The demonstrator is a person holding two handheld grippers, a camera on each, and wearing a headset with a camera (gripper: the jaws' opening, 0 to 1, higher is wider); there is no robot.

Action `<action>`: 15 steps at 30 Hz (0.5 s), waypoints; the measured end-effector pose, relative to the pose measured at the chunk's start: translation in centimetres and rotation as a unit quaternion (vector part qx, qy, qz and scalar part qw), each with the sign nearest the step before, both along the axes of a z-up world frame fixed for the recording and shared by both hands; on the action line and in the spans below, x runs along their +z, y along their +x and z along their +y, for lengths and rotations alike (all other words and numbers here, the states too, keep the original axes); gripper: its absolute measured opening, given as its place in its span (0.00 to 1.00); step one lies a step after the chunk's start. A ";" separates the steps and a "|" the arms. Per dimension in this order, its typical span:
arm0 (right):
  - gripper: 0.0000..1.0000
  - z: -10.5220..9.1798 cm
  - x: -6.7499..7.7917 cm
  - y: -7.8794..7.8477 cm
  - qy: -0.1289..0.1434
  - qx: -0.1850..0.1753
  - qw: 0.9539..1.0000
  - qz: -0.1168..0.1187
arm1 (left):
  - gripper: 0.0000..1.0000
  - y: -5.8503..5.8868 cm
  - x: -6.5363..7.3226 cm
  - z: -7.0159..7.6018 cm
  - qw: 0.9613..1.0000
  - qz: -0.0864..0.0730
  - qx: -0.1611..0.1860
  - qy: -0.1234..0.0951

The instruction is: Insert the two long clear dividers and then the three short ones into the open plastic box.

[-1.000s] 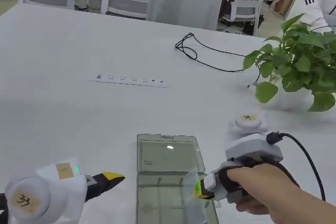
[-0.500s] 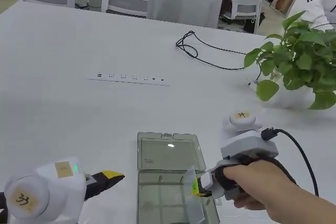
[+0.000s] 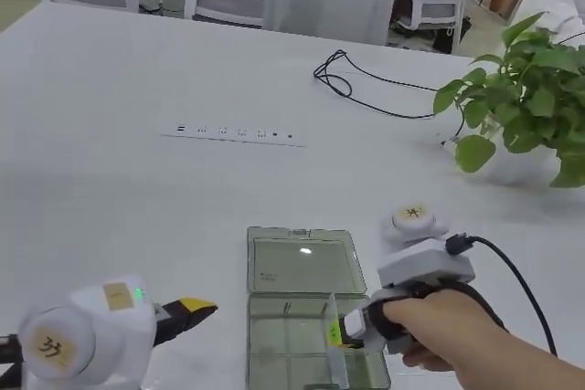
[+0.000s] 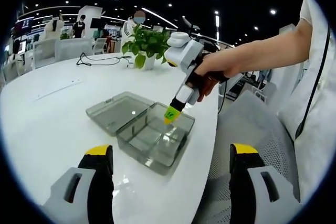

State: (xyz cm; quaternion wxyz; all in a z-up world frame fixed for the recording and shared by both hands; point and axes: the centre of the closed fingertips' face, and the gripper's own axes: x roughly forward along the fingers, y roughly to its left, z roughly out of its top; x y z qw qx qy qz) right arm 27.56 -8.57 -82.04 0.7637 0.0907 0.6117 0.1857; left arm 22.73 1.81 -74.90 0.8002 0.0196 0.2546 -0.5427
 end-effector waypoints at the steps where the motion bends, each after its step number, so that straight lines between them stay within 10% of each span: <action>1: 0.10 0.0 0.0 0.0 0.000 0.001 1.000 -0.001 | 0.94 0.0 -0.1 0.0 1.000 0.000 0.000 0.003; 15: 0.12 0.0 0.4 -0.1 0.034 0.011 0.999 -0.025 | 0.94 0.2 -0.8 0.4 1.000 0.005 0.006 0.019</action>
